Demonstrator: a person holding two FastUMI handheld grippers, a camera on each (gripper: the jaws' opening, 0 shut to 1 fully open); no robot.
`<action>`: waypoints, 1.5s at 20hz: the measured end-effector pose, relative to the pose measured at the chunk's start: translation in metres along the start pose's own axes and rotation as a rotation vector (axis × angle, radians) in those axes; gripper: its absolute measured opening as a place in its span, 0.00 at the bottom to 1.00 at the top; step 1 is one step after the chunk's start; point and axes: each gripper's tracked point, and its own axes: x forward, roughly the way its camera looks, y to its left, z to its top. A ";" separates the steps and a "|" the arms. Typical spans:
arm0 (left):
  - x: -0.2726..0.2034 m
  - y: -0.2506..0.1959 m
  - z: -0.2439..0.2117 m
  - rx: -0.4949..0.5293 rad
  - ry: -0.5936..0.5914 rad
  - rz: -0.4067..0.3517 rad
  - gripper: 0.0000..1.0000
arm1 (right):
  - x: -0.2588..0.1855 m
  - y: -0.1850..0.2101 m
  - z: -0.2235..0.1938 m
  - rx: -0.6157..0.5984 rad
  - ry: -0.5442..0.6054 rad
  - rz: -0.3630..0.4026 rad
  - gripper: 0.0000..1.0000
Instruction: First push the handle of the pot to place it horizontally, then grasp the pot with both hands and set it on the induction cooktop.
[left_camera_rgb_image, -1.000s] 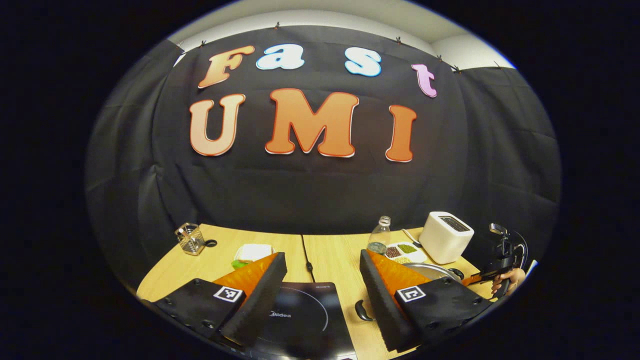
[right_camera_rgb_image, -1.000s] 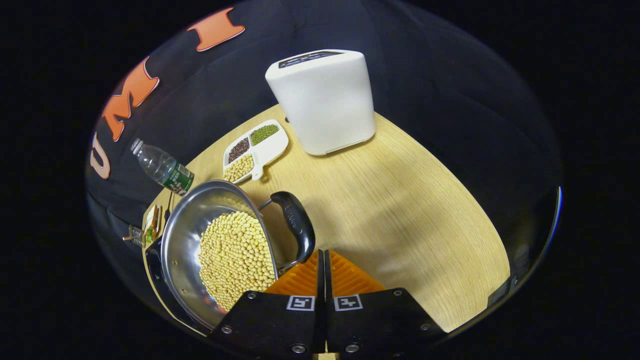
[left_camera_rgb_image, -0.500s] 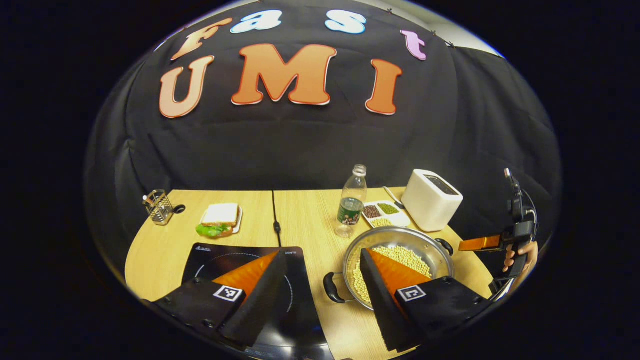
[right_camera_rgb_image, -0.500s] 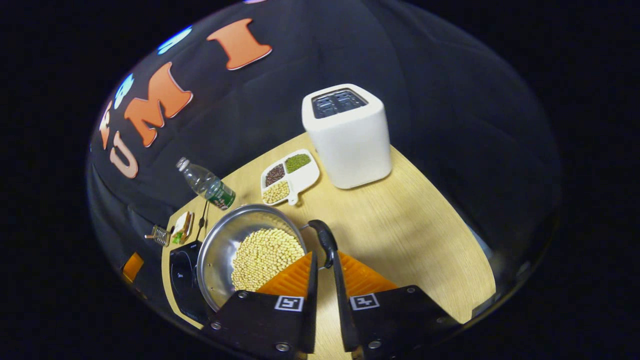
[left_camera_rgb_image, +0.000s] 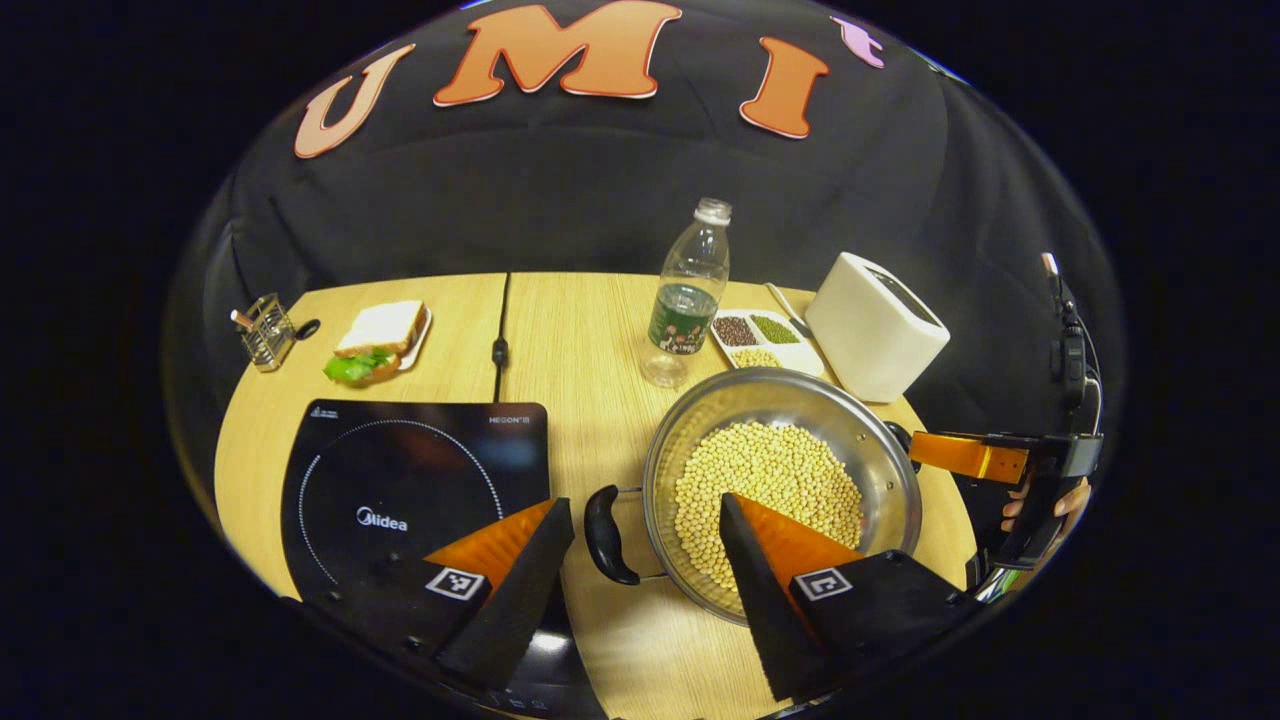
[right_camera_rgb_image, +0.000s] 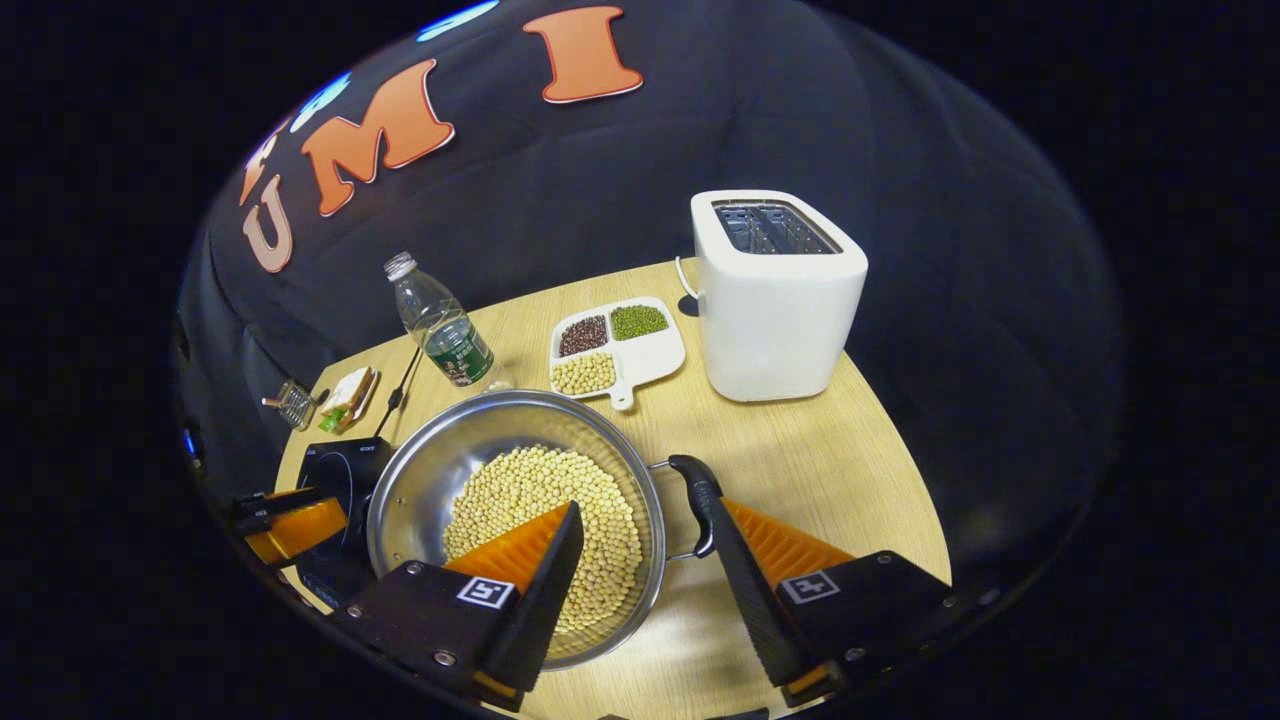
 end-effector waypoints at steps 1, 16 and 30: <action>0.005 -0.002 -0.004 -0.013 0.016 -0.007 0.96 | -0.001 -0.003 -0.002 -0.003 0.001 -0.008 0.83; 0.053 0.002 -0.029 -0.011 0.075 0.024 0.94 | 0.013 -0.007 -0.015 -0.044 0.041 -0.047 0.85; 0.099 0.001 -0.011 0.107 -0.029 0.086 0.83 | 0.058 -0.036 -0.025 -0.074 0.083 -0.167 0.87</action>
